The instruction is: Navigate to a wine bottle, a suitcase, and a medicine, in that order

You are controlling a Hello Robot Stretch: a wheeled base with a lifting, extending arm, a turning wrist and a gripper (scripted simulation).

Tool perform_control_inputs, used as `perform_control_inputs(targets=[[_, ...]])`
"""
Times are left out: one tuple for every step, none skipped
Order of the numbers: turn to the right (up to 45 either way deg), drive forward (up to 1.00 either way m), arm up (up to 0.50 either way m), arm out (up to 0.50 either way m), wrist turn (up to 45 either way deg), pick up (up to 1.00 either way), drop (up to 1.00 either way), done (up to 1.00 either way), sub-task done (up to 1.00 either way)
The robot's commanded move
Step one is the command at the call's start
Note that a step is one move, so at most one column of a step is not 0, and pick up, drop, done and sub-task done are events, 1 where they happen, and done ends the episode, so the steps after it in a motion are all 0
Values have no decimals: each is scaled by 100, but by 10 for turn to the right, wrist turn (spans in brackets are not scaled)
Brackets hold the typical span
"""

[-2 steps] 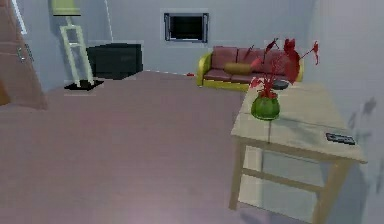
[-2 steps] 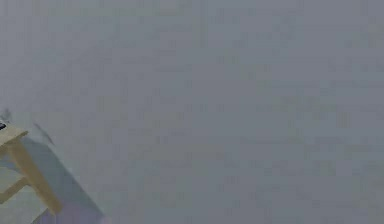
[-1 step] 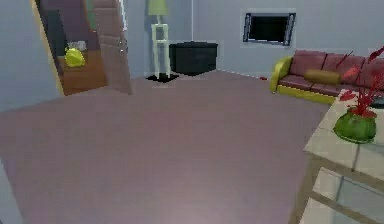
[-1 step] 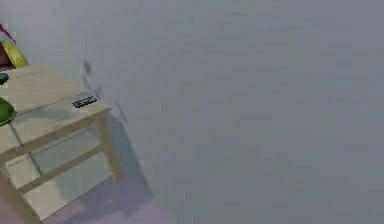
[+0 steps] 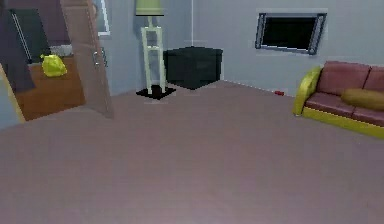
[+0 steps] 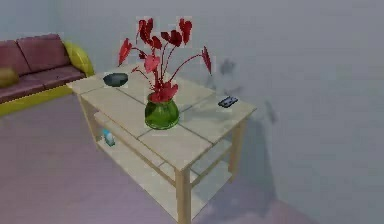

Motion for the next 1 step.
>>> perform_control_inputs(targets=[[-390, 0, 0, 0, 0, 0, 0, 0, 0]])
